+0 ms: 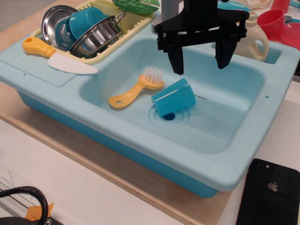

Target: Flip cup upright

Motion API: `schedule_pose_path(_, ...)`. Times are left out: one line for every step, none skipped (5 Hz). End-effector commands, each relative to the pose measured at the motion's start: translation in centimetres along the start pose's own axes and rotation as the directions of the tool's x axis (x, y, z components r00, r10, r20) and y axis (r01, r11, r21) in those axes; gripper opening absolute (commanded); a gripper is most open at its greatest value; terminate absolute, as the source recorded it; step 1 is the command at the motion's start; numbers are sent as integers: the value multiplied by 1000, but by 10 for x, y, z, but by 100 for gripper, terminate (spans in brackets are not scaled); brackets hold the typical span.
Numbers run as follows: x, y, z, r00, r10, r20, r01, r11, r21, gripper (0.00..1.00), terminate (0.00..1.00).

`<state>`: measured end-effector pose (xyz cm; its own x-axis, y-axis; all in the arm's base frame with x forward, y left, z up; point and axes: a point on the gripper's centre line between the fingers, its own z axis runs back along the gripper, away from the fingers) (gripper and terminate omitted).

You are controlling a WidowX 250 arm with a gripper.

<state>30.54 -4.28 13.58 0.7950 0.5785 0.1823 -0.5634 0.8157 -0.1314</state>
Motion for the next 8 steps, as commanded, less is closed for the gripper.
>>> schedule_pose_path(0, 0, 0, 1000, 0, 0, 0, 1000, 0, 100, 0)
schedule_pose_path(3, -6, -5, 991, 107, -74, -99, 989, 108, 100, 0)
schedule_pose_path(6, -7, -11, 974, 188, -124, -163, 968, 189, 100, 0)
schedule_pose_path(7, -6, -15, 960, 243, -139, -207, 950, 234, 100, 0)
schedule_pose_path(8, -3, -20, 943, 285, -169, -231, 931, 282, 100, 0)
schedule_pose_path(8, 3, -24, 934, 309, -181, -245, 919, 308, 100, 0)
schedule_pose_path(12, 9, -27, 932, 316, -176, -251, 915, 314, 100, 0)
schedule_pose_path(13, 17, -29, 926, 337, -171, -271, 907, 323, 100, 0)
